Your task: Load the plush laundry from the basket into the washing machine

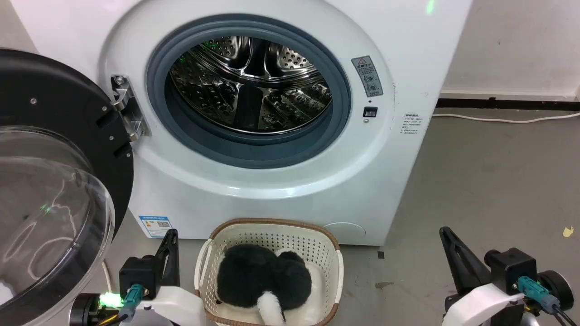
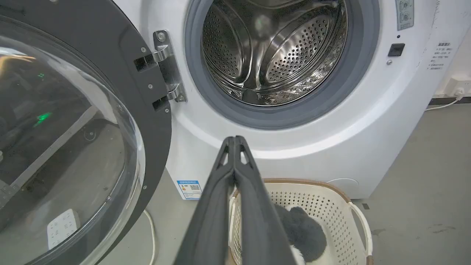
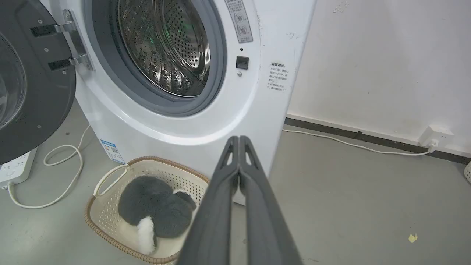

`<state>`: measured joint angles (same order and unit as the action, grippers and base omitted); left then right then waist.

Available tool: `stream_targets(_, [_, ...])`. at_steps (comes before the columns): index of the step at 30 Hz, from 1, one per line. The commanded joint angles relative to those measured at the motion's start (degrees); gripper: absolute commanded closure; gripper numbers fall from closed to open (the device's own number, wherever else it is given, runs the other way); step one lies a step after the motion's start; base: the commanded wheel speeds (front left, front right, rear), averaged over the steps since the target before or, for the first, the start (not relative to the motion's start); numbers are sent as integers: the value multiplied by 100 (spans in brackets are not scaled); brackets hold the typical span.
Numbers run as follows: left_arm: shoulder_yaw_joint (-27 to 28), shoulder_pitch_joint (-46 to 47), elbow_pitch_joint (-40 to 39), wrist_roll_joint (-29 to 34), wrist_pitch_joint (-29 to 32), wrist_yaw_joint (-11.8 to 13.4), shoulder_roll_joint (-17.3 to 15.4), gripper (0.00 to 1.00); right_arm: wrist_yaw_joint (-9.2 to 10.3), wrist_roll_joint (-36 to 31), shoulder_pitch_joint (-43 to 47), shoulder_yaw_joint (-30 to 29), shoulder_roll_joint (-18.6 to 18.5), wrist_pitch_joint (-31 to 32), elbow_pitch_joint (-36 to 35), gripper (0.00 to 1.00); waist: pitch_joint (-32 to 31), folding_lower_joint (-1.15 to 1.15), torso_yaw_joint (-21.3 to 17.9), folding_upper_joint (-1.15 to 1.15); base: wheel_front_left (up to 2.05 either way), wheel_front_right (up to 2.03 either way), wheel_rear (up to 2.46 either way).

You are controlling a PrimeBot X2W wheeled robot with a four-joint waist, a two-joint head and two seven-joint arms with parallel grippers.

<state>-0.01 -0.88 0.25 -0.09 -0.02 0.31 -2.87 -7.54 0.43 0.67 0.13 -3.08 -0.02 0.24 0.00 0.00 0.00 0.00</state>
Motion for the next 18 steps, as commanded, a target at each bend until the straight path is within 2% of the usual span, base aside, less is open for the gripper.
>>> stream_targets(1, [1,88,-25,9,2,-31,0,100,5,-43,-67,-13,21,2,-24,100,0,0,0,0,0,0,0])
stream_targets(18, [1,88,-25,9,2,-31,0,100,5,-43,-67,-13,21,2,-24,100,0,0,0,0,0,0,0])
